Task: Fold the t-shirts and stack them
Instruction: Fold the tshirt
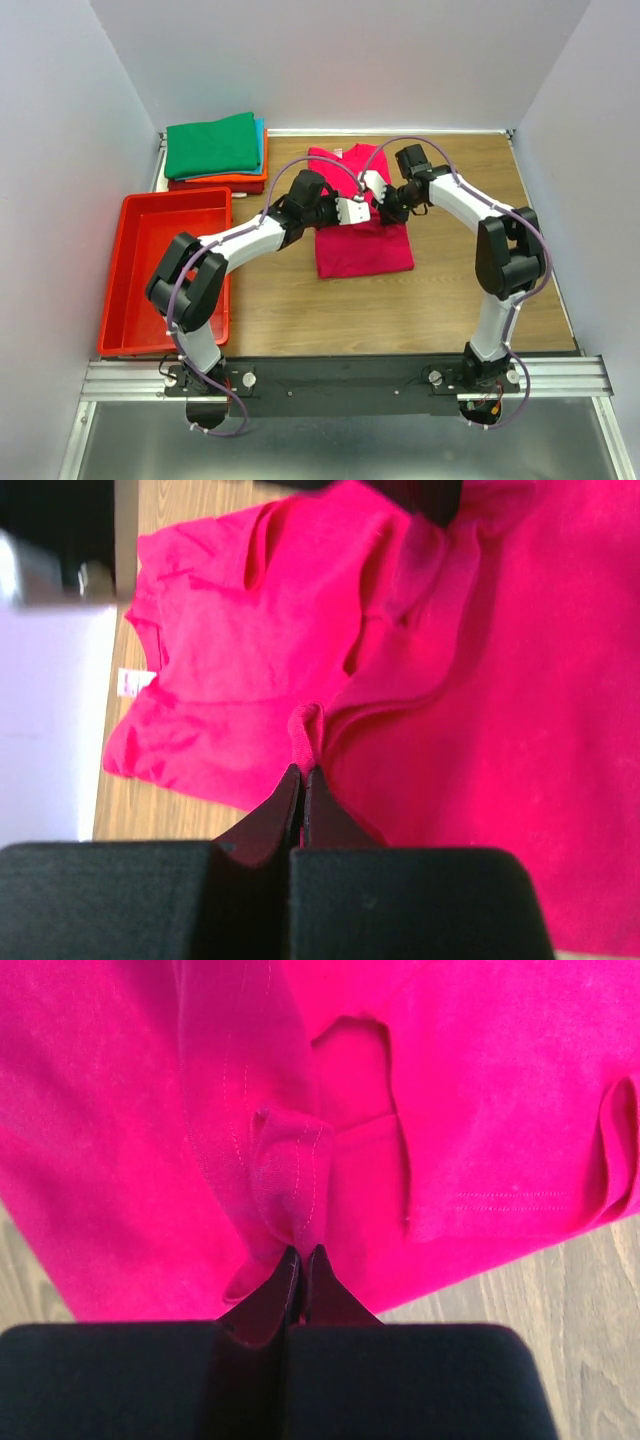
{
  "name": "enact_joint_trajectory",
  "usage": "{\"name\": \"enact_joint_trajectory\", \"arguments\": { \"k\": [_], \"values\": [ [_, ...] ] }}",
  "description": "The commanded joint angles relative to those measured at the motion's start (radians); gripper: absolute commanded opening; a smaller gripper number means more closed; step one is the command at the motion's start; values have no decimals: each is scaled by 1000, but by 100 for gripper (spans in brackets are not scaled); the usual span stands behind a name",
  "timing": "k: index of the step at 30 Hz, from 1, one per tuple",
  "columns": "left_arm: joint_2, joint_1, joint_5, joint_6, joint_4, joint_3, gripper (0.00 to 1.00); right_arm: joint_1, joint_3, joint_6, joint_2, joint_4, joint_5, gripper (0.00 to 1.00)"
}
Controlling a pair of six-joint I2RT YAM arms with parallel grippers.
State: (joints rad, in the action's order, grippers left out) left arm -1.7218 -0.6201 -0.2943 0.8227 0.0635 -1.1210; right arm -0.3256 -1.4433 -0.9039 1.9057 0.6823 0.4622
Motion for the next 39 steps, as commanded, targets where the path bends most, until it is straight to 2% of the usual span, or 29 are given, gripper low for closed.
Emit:
{"name": "enact_joint_trajectory", "arguments": {
  "k": [1, 7, 12, 18, 20, 21, 22, 23, 24, 25, 26, 27, 29, 30, 31, 33, 34, 35, 36, 37, 38, 39],
  "values": [
    [-45, 14, -60, 39, -27, -63, 0, 5, -63, 34, 49, 11, 27, 1],
    [-107, 37, -62, 56, -62, -140, 0, 7, -104, 63, 81, 10, 3, 1],
    [-124, 60, -74, 53, -85, -143, 0, 11, -129, 82, 96, 5, -5, 2],
    [-162, 71, -78, 26, -85, -171, 0, 11, -158, 105, 124, 0, -10, 8],
    [-185, 74, -69, 4, -80, -198, 0, 11, -169, 120, 133, -24, -28, 13],
    [-196, 76, -62, -6, -77, -210, 4, 13, -167, 169, 133, -50, -48, 16],
    [-212, 76, -37, -43, -71, -221, 12, 11, -163, 212, 128, -91, -80, 26],
    [-216, 77, -14, -66, -35, -239, 20, 11, -152, 256, 118, -184, -165, 31],
    [-216, 77, 13, -89, -4, -241, 55, 11, -146, 336, 109, -232, -216, 39],
    [-197, 79, 47, -146, 34, -235, 73, 11, -138, 365, 99, -277, -265, 53],
    [-181, 80, 135, -169, 129, -209, 89, 16, -122, 431, 73, -352, -355, 59],
    [-135, 82, 180, -193, 175, -195, 92, 19, -114, 463, 61, -390, -400, 67],
    [-84, 94, 332, -259, 286, -160, 98, 45, -106, 515, 38, -434, -451, 69],
    [21, 109, 375, -308, 314, -134, 98, 83, -86, 552, -12, -443, -353, 69],
    [48, 114, 376, -309, 314, -134, 98, 95, -66, 542, -29, -443, -352, 69],
    [99, 117, 324, -333, 267, -108, 98, 118, -25, 478, -69, -387, -207, 69],
    [120, 118, 301, -344, 236, -102, 98, 128, -17, 409, -82, -318, -1, 72],
    [160, 122, 215, -349, 189, -79, 98, 132, 1, 217, -98, -167, 151, 74],
    [177, 122, 190, -362, 168, -63, 98, 131, 14, 132, -105, -109, 153, 74],
    [192, 120, 173, -402, 148, -50, 96, 128, 26, 31, -105, -66, 224, 76],
    [221, 122, 147, -422, 131, -33, 95, 119, 41, 23, -99, -53, 213, 75],
    [235, 122, 135, -442, 101, -4, 94, 106, 50, 26, -71, -52, 135, 73]
  ]
}}
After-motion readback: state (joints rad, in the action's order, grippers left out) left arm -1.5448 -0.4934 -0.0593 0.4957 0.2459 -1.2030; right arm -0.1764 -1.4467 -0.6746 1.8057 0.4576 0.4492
